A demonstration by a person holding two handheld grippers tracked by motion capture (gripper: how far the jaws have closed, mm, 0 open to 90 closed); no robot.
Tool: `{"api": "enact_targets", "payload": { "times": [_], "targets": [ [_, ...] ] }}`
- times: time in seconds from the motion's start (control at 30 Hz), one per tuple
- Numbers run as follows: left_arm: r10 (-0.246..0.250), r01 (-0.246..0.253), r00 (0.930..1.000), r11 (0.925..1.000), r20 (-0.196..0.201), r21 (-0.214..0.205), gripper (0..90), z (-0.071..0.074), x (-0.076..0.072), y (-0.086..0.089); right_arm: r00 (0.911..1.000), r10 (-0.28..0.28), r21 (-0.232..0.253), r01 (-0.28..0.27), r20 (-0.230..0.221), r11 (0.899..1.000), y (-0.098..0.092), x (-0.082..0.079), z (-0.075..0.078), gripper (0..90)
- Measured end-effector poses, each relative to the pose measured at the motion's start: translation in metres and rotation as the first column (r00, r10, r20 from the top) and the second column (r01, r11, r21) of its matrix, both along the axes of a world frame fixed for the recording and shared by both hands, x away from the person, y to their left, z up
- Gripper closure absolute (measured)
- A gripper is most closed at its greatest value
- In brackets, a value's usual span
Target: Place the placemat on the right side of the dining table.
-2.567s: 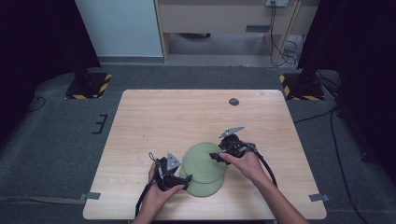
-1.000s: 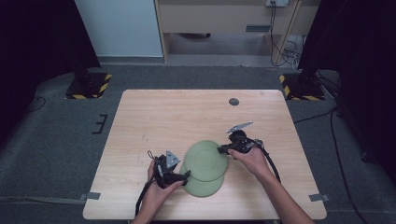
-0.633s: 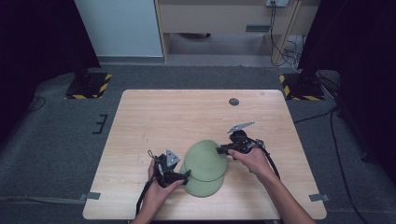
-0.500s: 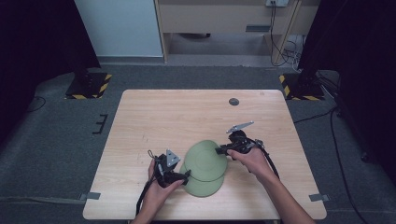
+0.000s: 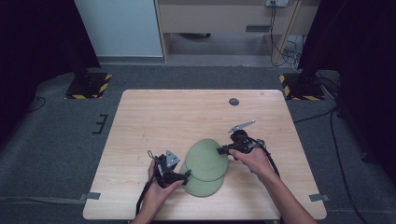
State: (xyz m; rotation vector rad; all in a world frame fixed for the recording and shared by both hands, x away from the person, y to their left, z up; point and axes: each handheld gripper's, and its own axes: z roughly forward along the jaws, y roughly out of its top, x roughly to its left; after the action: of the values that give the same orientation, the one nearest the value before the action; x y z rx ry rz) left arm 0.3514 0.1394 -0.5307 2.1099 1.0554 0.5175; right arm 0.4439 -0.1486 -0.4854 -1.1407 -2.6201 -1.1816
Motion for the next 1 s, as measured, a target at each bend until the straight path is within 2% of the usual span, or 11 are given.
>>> {"api": "enact_targets", "payload": {
  "times": [0.17, 0.3, 0.4, 0.67, 0.8, 1.0],
  "targets": [
    [0.004, -0.004, 1.0000, 0.9999, -0.006, -0.009, 1.9, 0.000, 0.000, 0.001, 0.9993, -0.037, -0.005, 0.037, 0.001, 0.999, -0.009, 0.001, 0.006, 84.3],
    [0.007, -0.008, 0.9997, 0.9995, -0.024, -0.030, 2.0, -0.001, 0.001, 0.003, 0.9994, -0.025, 0.004, 0.024, 0.025, 1.000, -0.010, -0.005, 0.018, 85.1],
    [0.015, -0.016, 0.9997, 0.9992, -0.021, -0.035, 2.5, 0.001, 0.002, 0.008, 0.9987, -0.016, 0.012, 0.015, 0.048, 1.000, -0.008, -0.008, 0.031, 85.5],
    [0.066, -0.067, 0.9977, 0.9956, -0.016, -0.066, 2.5, 0.007, 0.006, 0.028, 0.9979, -0.015, 0.007, 0.014, 0.062, 1.000, -0.003, -0.009, 0.043, 85.7],
    [0.113, -0.114, 0.9934, 0.9909, -0.020, -0.071, 2.5, 0.009, 0.011, 0.045, 0.9980, -0.010, 0.002, 0.010, 0.062, 1.000, -0.001, -0.010, 0.045, 85.7],
    [0.193, -0.194, 0.9810, 0.9774, -0.016, -0.084, 3.0, 0.010, 0.015, 0.068, 0.9979, -0.007, 0.010, 0.006, 0.064, 1.000, -0.001, -0.011, 0.049, 85.7]
  ]
}}
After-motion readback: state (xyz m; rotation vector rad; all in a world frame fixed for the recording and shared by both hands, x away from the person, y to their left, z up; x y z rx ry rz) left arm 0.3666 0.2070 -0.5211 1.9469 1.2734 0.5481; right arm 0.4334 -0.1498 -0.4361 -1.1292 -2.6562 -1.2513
